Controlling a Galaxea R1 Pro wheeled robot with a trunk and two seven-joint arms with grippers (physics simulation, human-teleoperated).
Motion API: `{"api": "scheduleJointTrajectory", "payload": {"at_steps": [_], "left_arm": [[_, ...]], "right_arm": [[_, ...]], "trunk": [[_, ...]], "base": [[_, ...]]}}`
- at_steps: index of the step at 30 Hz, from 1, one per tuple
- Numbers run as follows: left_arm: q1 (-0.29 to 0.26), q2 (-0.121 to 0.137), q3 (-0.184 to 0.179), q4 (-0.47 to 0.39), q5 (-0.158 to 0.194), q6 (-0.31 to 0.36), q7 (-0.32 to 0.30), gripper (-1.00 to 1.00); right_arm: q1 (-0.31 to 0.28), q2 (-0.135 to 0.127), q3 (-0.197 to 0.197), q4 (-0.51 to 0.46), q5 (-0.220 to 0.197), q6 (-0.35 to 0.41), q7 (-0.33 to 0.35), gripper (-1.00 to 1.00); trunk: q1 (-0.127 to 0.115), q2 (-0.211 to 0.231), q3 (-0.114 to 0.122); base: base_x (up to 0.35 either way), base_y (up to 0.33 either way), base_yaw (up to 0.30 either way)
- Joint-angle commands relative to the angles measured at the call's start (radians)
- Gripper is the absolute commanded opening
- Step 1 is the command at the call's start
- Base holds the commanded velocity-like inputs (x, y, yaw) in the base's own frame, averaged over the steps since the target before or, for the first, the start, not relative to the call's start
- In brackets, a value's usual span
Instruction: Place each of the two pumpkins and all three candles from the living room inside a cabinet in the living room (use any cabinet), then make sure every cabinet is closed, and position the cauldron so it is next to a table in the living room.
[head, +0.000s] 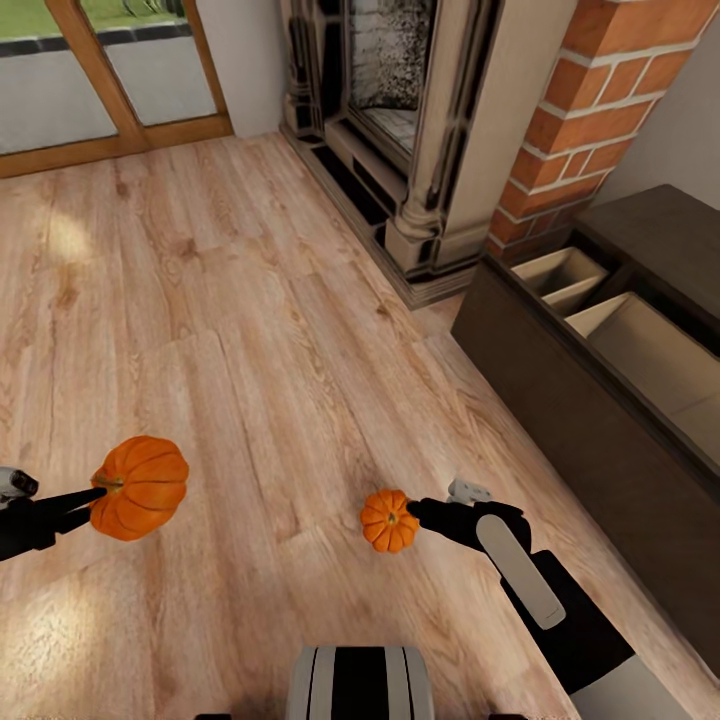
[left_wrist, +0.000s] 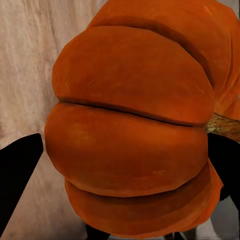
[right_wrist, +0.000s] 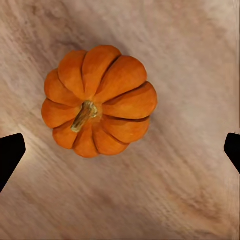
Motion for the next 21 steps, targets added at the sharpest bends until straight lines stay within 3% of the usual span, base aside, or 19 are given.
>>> {"api": "scheduleJointTrajectory", "payload": {"at_steps": [1,9,13,16,21], "left_arm": [[-0.001,0.002,0.001,-0.006,0.003,0.006,-0.011,-1.00],[-0.009,0.016,-0.015,-0.063,0.010,0.006,-0.031,-1.00],[-0.017,0.016,-0.022,-0.100,0.010,0.005,-0.029,-1.00],[-0.041,0.017,-0.024,-0.102,0.000,0.004,-0.017,-1.00],[-0.113,0.017,-0.041,-0.089,-0.054,0.003,0.045,-1.00]], "right_arm": [[-0.001,-0.001,0.002,-0.001,-0.010,-0.001,-0.010,1.00],[-0.001,-0.001,0.001,-0.001,-0.011,-0.006,0.000,1.00],[-0.001,0.000,0.001,-0.001,-0.011,-0.007,0.005,1.00],[-0.001,0.001,0.001,-0.002,-0.011,-0.007,0.005,1.00],[-0.001,0.001,0.000,-0.010,-0.011,-0.008,0.038,1.00]], "trunk": [[0.000,-0.001,-0.005],[0.004,-0.002,-0.036],[0.004,-0.002,-0.036],[0.004,-0.002,-0.036],[0.004,-0.002,-0.036]], "base": [[0.000,0.000,0.000],[0.000,0.000,0.000],[0.000,0.000,0.000],[0.000,0.000,0.000],[0.000,0.000,0.000]]}}
